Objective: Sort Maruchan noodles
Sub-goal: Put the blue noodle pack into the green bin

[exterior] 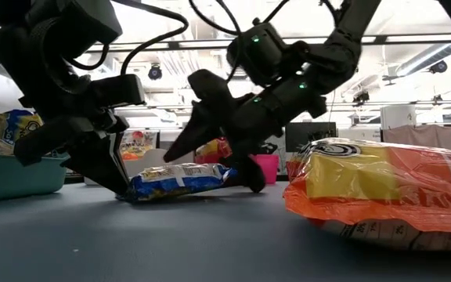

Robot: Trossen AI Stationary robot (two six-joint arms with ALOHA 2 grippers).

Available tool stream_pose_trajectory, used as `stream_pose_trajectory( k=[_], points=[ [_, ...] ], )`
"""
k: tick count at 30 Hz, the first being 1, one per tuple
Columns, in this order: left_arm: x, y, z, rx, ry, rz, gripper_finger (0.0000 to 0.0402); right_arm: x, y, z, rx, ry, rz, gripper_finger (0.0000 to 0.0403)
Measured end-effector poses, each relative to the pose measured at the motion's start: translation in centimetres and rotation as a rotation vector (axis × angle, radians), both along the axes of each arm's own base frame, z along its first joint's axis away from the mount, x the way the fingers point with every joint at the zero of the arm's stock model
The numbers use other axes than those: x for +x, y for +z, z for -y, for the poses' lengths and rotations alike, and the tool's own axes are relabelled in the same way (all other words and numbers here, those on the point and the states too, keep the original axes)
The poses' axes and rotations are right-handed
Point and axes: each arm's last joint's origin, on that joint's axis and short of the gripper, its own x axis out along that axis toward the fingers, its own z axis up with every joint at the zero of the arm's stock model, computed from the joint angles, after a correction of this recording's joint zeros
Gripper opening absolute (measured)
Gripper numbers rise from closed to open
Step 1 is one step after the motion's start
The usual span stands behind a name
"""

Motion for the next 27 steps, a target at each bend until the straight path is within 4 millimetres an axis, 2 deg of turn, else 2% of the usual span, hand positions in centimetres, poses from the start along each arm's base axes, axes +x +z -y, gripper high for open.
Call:
stream_pose_trajectory(
  k=[9, 27],
  points=[
    [0.06, 0.03, 0.16, -0.012, -0.001, 0.011, 0.0000, 1.15, 0.98, -0.33, 0.014, 0.095, 0.051, 0.0280],
    [0.25, 0.45, 0.25, -0.023, -0.003, 0.030, 0.0000, 1.07, 0.89, -0.32, 0.011, 0.095, 0.047, 0.0174]
  ],
)
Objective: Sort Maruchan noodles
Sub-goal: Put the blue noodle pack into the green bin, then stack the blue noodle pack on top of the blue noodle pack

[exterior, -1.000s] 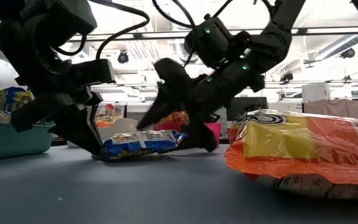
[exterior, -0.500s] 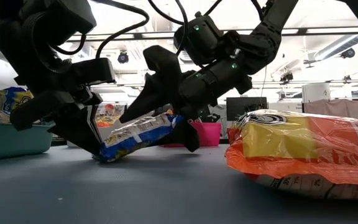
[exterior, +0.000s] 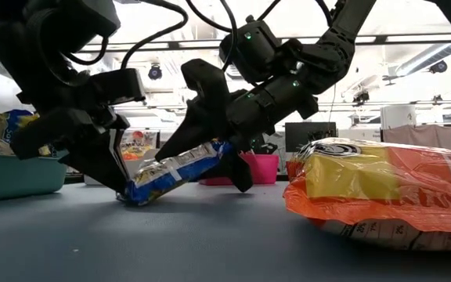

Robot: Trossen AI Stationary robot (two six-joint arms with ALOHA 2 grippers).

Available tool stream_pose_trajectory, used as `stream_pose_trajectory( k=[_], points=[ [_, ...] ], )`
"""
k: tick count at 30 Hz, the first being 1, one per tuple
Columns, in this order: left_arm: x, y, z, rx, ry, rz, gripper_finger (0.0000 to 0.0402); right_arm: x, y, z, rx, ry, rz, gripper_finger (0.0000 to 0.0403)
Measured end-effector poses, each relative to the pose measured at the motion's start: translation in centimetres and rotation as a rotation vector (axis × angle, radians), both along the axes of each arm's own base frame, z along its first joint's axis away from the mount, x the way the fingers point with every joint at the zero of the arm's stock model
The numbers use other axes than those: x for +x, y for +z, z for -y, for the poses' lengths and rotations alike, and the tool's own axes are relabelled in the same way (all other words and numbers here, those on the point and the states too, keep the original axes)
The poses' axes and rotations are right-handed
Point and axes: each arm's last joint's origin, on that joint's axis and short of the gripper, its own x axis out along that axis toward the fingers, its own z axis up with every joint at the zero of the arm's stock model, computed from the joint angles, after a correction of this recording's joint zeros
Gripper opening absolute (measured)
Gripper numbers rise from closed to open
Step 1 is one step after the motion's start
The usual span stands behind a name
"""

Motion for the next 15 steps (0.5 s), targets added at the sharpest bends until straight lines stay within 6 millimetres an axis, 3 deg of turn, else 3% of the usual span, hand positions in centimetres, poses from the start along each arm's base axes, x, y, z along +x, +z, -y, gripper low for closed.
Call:
stream_pose_trajectory(
  k=[7, 15],
  points=[
    [-0.4, 1.6, -0.1, -0.007, -0.012, 0.032, 0.0000, 0.0, 0.1, 0.0, 0.000, 0.000, 0.003, 0.0150],
    [-2.2, 5.7, -0.9, 0.010, -0.010, 0.119, 0.0000, -0.1, 0.8, 0.0, -0.046, 0.009, 0.023, 0.0148]
  ],
)
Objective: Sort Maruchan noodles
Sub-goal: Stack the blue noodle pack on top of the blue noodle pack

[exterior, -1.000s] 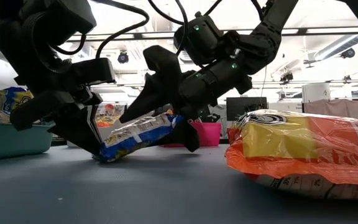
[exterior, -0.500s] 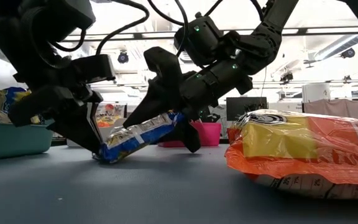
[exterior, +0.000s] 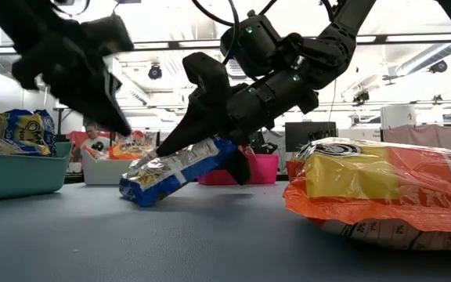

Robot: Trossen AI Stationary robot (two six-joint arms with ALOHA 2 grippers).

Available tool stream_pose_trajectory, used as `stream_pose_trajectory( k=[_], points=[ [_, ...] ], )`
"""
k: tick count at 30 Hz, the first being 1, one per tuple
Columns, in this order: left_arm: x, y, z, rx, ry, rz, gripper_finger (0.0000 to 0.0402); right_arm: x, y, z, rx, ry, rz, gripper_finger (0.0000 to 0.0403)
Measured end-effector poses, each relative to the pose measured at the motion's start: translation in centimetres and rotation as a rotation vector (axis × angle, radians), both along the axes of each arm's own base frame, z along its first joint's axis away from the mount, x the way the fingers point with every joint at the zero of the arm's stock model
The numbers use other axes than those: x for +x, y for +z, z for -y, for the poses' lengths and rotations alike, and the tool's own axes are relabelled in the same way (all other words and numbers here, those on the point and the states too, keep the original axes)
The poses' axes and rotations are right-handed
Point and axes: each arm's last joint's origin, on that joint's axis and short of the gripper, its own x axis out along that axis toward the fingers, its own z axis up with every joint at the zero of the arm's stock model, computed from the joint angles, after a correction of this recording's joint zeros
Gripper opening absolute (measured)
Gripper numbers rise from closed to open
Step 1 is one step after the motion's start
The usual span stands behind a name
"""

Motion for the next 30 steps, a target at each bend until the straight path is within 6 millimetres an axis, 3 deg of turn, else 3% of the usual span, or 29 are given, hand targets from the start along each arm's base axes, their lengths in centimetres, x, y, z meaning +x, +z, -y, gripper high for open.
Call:
stream_pose_trajectory(
  k=[8, 13, 17, 25, 30],
  points=[
    [-2.5, 4.5, -0.9, 0.091, 0.054, 0.185, 0.0000, 0.0, 0.4, 0.1, -0.028, -0.011, 0.012, 0.0148],
    [-3.5, 6.3, -1.5, 0.101, 0.086, 0.274, 0.0000, 0.0, 0.4, 0.0, -0.027, -0.014, 0.011, 0.0148],
    [-3.9, 6.8, -1.8, 0.109, 0.109, 0.304, 0.0000, 0.0, 0.4, 0.1, -0.037, -0.032, 0.011, 0.0145],
    [-3.9, 6.9, -1.9, 0.141, 0.152, 0.324, 0.0000, 0.0, 0.6, 0.0, -0.049, -0.029, 0.024, 0.0072],
    [-4.2, 7.3, -2.2, 0.176, 0.199, 0.352, 0.0000, 0.0, 1.0, 0.0, -0.068, -0.018, 0.034, 0.0063]
  ],
)
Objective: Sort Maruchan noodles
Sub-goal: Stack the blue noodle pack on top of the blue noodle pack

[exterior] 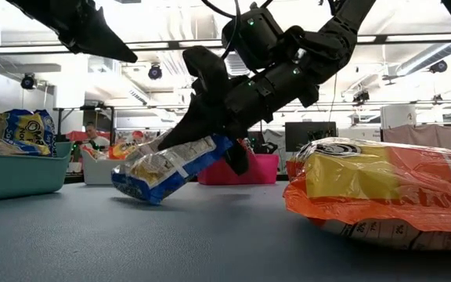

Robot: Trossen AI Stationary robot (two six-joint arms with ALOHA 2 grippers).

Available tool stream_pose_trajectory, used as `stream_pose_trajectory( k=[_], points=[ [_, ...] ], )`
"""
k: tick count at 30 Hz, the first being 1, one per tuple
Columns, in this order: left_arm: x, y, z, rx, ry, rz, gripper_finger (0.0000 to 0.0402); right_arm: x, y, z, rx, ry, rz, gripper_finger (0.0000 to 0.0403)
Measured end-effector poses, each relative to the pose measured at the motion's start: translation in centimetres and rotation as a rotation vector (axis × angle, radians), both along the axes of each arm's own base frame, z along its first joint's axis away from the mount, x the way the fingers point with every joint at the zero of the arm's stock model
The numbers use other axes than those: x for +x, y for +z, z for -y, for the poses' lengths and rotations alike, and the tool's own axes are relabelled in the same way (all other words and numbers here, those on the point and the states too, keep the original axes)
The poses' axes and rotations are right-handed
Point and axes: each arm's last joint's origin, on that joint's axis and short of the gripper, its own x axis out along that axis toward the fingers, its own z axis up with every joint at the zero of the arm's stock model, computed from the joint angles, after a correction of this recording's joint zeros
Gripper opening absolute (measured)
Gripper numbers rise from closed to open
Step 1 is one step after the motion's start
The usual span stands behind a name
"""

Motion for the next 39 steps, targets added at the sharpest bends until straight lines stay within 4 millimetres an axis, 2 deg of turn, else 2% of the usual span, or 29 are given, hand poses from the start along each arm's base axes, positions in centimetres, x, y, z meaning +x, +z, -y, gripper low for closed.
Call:
stream_pose_trajectory(
  k=[8, 18, 23, 26, 32, 39],
  points=[
    [-2.0, 1.8, -1.1, 0.053, 0.062, 0.071, 0.0000, 0.7, 2.3, -0.5, -0.154, 0.037, 0.101, 0.0063],
    [-5.1, 4.6, -2.6, 0.041, 0.085, 0.214, 0.0000, 3.5, 7.8, -1.2, -0.505, 0.023, 0.291, 0.0063],
    [-6.3, 5.3, -3.2, 0.011, 0.089, 0.271, 0.0000, 4.3, 9.9, -1.2, -0.624, 0.030, 0.360, 0.0063],
    [-6.9, 5.7, -3.4, -0.006, 0.092, 0.302, 0.0000, 4.9, 10.2, -1.4, -0.672, 0.041, 0.387, 0.0063],
    [-8.3, 6.5, -4.1, -0.032, 0.095, 0.369, 0.0000, 6.9, 9.1, -2.3, -0.809, 0.088, 0.405, 0.0063],
    [-10.3, 7.3, -5.0, -0.080, 0.102, 0.463, 0.0000, 9.3, 8.7, -2.4, -0.935, 0.108, 0.448, 0.0063]
  ],
)
